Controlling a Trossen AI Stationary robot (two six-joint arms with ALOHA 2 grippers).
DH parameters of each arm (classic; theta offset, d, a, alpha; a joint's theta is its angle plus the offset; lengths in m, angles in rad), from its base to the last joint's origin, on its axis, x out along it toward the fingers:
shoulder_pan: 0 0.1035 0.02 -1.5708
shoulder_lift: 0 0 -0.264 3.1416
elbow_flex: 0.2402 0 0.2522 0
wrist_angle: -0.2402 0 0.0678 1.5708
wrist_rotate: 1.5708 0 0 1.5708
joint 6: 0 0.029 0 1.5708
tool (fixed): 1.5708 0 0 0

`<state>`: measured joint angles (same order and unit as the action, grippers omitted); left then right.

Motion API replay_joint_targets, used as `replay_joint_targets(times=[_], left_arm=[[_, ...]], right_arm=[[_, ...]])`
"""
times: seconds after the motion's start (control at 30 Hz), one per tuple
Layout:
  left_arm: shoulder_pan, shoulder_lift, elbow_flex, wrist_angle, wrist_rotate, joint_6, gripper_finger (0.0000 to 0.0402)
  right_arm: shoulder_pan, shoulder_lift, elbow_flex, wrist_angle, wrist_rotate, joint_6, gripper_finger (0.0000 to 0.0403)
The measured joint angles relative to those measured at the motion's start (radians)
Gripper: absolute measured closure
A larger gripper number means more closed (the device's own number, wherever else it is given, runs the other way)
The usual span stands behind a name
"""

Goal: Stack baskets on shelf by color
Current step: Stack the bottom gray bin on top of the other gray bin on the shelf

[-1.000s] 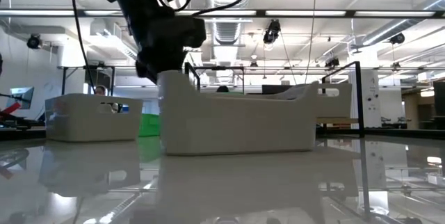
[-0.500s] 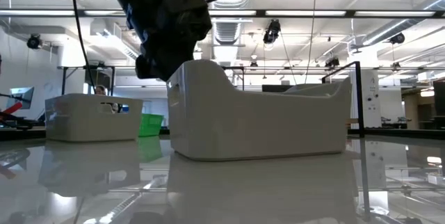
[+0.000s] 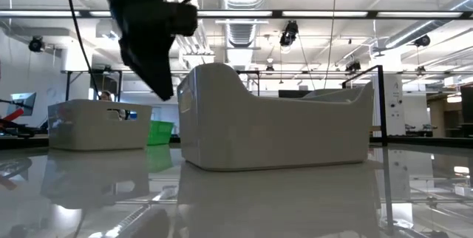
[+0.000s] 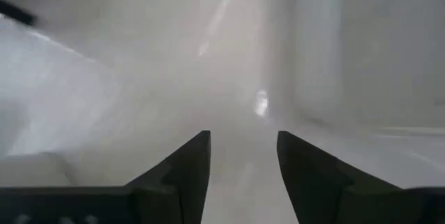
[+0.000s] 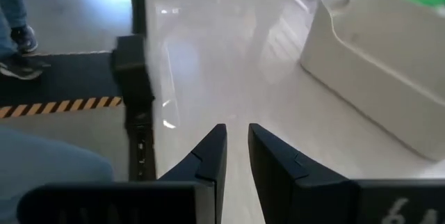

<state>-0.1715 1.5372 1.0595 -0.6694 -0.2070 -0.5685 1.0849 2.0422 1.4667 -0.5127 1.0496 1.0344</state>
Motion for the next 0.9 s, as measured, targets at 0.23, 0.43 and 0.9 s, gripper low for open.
replay_joint_targets(times=[0.23, 0.43, 0.9], left_arm=[[-0.015, 0.012, -0.159, 0.224, 0.011, 0.004, 0.0297], [-0.072, 0.012, -0.265, 0.596, 0.087, 0.010, 0.0330], [-0.243, 0.072, -0.265, 0.921, 0.086, 0.082, 0.0343]], right_arm=[[-0.093, 0.000, -0.017, -0.023, -0.065, 0.043, 0.0349], [-0.175, 0.000, -0.017, -0.197, -0.073, 0.129, 0.0349], [-0.324, -0.017, -0.024, -0.675, -0.217, 0.240, 0.0349]])
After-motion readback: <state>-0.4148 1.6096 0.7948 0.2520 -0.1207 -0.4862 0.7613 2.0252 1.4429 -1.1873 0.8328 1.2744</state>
